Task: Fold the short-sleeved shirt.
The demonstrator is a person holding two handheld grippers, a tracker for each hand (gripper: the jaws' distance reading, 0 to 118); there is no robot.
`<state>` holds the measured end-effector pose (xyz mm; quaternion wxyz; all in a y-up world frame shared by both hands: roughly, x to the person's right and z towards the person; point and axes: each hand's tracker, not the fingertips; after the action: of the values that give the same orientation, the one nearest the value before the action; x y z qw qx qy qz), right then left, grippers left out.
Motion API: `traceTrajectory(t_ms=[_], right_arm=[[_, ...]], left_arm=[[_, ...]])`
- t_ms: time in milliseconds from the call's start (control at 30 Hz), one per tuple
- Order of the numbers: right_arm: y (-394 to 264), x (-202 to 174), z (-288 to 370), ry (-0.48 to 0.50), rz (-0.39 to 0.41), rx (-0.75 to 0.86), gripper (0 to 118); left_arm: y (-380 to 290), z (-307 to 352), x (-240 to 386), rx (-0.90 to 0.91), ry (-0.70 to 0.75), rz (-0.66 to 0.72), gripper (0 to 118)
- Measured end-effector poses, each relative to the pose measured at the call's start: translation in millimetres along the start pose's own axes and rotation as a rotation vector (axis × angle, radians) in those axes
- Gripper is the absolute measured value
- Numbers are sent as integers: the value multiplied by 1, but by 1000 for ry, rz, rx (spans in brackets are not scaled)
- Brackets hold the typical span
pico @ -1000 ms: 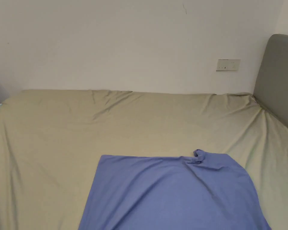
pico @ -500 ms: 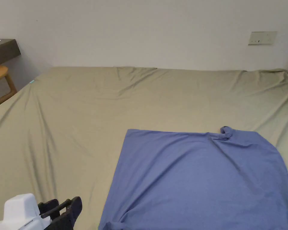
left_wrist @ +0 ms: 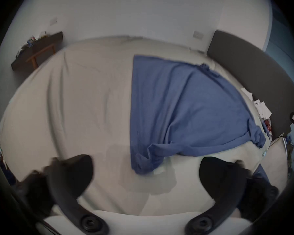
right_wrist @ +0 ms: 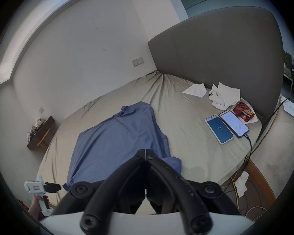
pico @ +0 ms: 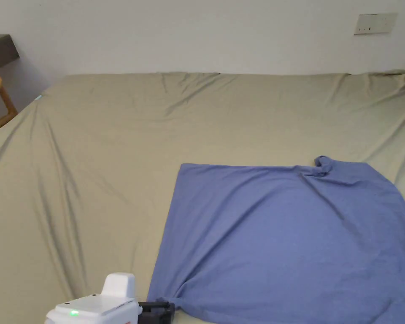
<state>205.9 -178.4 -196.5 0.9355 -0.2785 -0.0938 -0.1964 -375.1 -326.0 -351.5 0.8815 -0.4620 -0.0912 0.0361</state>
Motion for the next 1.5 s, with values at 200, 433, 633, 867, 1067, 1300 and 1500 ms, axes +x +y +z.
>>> traceTrajectory(t_ms=[200, 433, 633, 867, 1067, 1300, 1500], right_arm=[[1, 10, -7, -10, 22, -35, 1], [-3, 15, -24, -18, 41, -57, 1], [-18, 31, -101, -94, 138, -174, 1], [-66, 52, -156, -30, 137, -388, 99], [-82, 55, -130, -36, 37, -319, 4], [-39, 51, -106, 7, 77, -190, 3], [63, 19, -186, -52, 259, -113, 3]], left_arm=[[2, -24, 15, -18, -11, -42, 4], [-11, -12, 2, -4, 5, 24, 3], [-3, 26, 2, 143, 0, 102, 3], [17, 76, 24, 289, -35, 119, 3], [27, 78, 35, 280, -20, 83, 3], [32, 77, 28, 287, 2, 126, 3], [131, 32, 20, 278, 39, 57, 3]])
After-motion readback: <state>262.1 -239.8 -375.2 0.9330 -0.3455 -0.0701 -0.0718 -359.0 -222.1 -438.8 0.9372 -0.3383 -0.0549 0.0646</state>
